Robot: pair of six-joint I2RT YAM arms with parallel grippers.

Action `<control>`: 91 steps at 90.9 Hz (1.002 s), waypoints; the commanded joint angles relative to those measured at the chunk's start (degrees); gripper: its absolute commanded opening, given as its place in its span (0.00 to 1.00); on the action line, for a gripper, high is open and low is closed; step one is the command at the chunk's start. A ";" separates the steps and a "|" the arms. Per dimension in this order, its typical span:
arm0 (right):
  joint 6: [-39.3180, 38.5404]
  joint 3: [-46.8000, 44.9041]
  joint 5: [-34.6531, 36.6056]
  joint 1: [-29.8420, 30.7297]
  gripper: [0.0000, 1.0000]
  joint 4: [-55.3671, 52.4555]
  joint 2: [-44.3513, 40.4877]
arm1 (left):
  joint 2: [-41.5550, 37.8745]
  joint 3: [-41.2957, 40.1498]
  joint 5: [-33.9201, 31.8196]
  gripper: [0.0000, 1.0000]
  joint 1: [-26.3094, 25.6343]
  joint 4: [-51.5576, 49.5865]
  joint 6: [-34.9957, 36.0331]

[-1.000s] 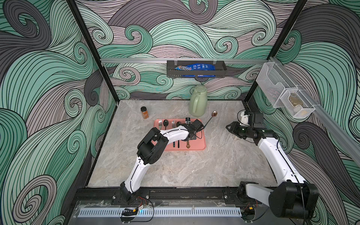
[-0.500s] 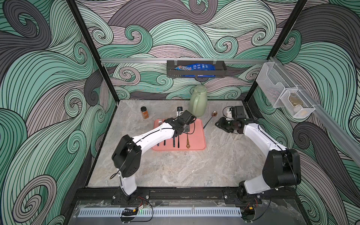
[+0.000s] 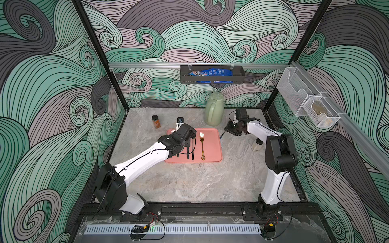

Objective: Set the spoon and fork side by side
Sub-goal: Place the fork on the tray, then pick up the spoon from the center of the board.

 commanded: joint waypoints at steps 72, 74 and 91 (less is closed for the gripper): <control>-3.37 18.25 14.84 3.31 0.22 -9.99 18.74 | -4.22 -2.99 4.19 0.34 2.13 3.54 2.72; -3.57 18.39 15.19 3.31 0.20 -10.36 18.81 | -4.26 -3.02 4.23 0.34 2.17 3.55 2.67; -4.42 16.17 15.57 1.25 0.09 -10.77 18.00 | -4.82 -3.22 4.61 0.35 2.17 3.76 2.66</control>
